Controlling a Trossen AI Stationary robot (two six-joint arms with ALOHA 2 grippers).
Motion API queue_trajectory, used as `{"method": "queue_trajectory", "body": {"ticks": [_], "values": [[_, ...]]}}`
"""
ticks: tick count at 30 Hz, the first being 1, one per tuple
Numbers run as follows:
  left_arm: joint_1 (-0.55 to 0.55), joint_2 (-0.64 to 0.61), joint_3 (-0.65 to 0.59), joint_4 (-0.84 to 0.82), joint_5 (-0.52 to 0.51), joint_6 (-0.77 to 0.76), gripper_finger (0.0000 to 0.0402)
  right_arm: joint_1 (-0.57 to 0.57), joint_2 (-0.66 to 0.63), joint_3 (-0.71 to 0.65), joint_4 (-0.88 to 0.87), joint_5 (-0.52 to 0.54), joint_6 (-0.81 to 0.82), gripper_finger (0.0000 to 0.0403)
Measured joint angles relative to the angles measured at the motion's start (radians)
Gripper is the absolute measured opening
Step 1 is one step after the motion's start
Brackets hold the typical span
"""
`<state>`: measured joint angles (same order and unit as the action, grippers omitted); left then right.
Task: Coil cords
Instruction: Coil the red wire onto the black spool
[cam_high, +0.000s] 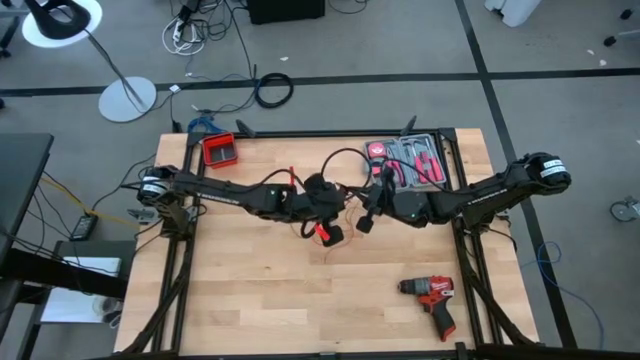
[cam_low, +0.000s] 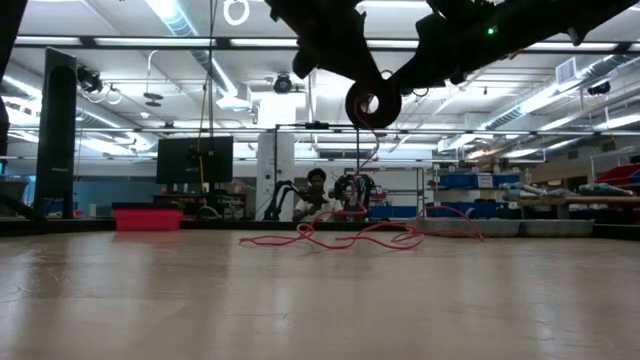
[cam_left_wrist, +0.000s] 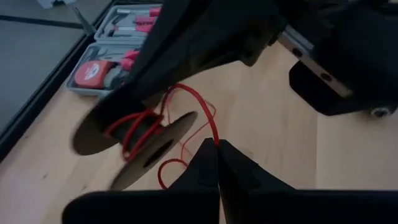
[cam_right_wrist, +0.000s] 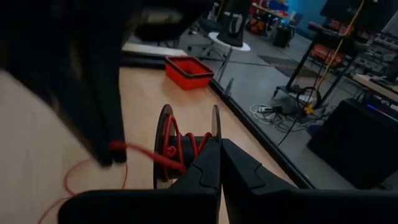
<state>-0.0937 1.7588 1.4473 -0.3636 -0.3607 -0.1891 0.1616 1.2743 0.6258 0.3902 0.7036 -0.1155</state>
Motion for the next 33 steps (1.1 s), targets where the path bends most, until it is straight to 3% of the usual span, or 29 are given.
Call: {"method": "queue_trajectory", "body": {"ticks": [18, 27, 33], "values": [[0.000, -0.001, 0.065, -0.388, -0.106, 0.007, 0.0001, -0.003, -0.016, 0.000, -0.134, -0.217, -0.011, 0.0000], [-0.037, -0.001, 0.025, -0.364, -0.079, 0.028, 0.0001, -0.006, -0.121, 0.000, -0.135, -0.314, 0.053, 0.0000], [-0.047, -0.002, -0.045, -0.234, -0.014, 0.028, 0.0001, -0.007, -0.165, 0.000, -0.157, -0.325, 0.069, 0.0000]]}}
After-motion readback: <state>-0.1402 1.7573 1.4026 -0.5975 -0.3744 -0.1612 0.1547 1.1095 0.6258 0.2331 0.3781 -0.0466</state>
